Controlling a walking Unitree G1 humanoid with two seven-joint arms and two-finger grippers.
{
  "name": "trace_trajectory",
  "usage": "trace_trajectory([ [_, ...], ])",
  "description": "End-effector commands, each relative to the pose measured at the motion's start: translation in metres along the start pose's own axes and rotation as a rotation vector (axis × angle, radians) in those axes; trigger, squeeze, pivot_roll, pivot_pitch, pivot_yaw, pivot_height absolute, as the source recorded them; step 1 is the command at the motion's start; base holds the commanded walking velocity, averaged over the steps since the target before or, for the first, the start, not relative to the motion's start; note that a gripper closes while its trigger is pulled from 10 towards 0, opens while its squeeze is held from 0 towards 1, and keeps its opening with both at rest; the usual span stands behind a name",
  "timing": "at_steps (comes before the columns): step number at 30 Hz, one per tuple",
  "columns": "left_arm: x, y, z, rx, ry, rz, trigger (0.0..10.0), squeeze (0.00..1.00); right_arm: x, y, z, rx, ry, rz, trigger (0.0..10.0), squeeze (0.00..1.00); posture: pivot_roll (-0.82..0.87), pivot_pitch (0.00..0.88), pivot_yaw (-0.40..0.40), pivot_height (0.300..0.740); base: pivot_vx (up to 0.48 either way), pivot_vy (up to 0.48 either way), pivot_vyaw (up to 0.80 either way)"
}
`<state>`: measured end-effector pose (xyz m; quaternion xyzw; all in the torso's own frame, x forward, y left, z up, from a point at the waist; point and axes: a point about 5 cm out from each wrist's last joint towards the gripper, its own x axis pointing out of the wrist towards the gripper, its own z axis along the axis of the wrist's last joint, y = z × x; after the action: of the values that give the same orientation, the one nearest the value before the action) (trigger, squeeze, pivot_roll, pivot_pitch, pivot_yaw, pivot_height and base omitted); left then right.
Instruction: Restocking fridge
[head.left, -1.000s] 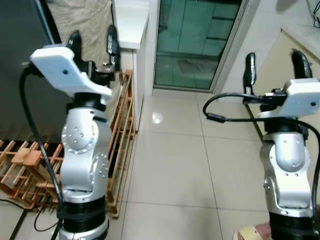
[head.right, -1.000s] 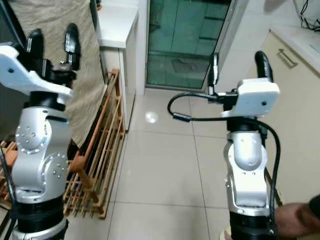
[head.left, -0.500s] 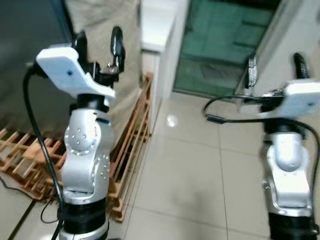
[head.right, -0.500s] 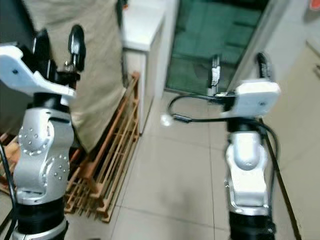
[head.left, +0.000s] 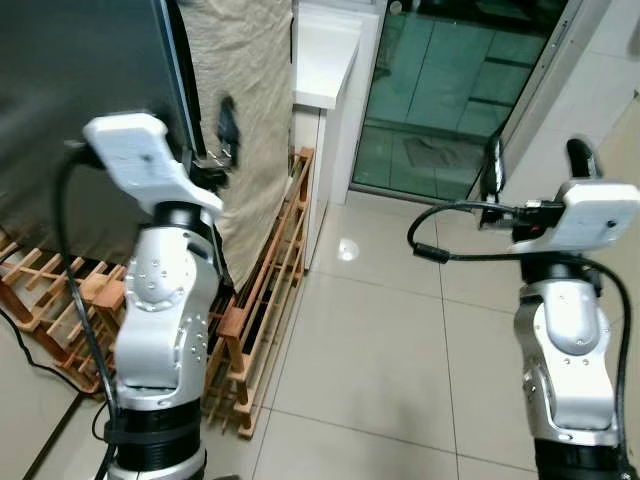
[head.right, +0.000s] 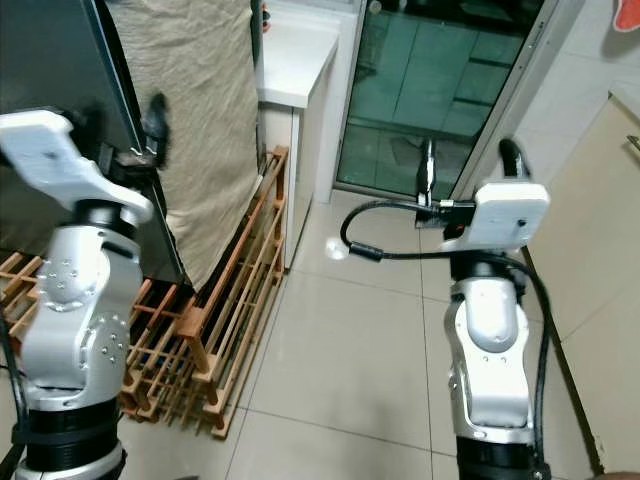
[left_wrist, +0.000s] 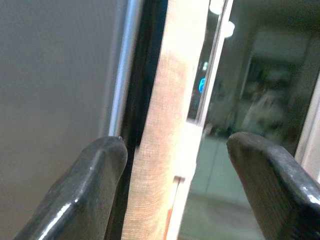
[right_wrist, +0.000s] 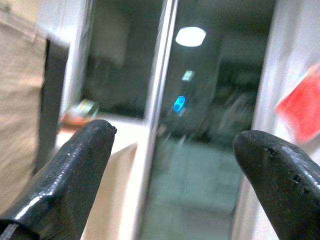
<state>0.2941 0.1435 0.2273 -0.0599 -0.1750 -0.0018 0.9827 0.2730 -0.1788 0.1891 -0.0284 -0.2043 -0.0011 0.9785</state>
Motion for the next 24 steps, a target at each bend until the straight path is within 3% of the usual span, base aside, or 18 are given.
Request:
trace_trajectory([
  [1, 0.006, 0.003, -0.002, 0.030, 0.032, 0.035, 10.0, 0.00, -0.002, 0.004, -0.007, 0.040, 0.058, 0.044, 10.0, 0.00, -0.09, 0.000, -0.027, 0.740, 0.000, 0.000, 0.00],
  [13, 0.002, 0.003, -0.009, 0.024, 0.094, 0.037, 10.0, 0.00, -0.015, 0.000, -0.022, 0.072, 0.173, 0.075, 10.0, 0.00, -0.11, 0.012, -0.026, 0.740, 0.000, 0.000, 0.00],
  [19, 0.001, -0.008, -0.003, -0.022, 0.064, -0.042, 10.0, 0.00, -0.017, 0.002, -0.025, 0.071, 0.192, 0.090, 10.0, 0.00, -0.11, 0.002, -0.025, 0.740, 0.000, 0.000, 0.00],
  [24, 0.003, -0.012, -0.013, -0.018, 0.117, -0.082, 10.0, 0.00, -0.016, 0.003, -0.027, 0.066, 0.198, 0.091, 10.0, 0.00, -0.10, 0.000, -0.024, 0.740, 0.000, 0.000, 0.00],
])
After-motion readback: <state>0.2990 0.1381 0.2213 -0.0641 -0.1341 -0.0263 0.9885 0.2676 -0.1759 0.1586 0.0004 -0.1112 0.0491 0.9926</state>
